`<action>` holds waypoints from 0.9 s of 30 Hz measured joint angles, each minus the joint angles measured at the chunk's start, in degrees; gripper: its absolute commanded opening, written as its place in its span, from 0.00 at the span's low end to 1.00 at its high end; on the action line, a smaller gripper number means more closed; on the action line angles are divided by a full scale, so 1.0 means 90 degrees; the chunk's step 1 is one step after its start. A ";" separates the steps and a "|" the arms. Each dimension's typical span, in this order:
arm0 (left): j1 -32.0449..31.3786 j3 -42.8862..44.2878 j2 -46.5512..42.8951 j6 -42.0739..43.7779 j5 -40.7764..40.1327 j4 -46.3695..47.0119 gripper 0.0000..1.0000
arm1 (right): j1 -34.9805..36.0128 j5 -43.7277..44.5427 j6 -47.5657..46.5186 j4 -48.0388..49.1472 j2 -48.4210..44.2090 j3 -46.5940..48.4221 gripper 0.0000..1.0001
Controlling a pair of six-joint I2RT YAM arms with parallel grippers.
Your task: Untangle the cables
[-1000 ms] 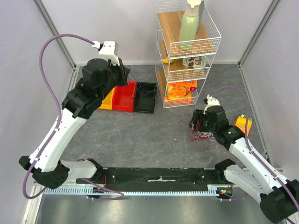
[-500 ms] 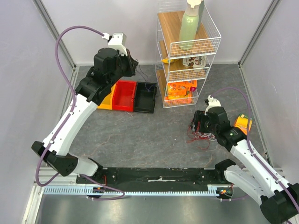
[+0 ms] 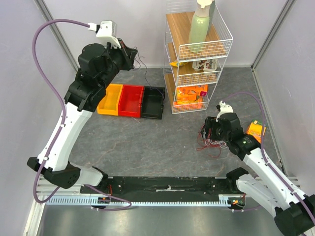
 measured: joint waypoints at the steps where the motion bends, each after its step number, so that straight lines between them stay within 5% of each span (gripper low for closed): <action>1: 0.0029 -0.0029 0.0000 0.0000 0.0005 0.0005 0.02 | 0.0000 0.0000 0.0000 0.0000 -0.0027 0.0000 0.75; 27: 0.0240 0.0525 -0.0260 -0.0002 0.0901 0.0527 0.02 | 0.0000 -0.0051 -0.0002 -0.0002 -0.0061 0.0000 0.76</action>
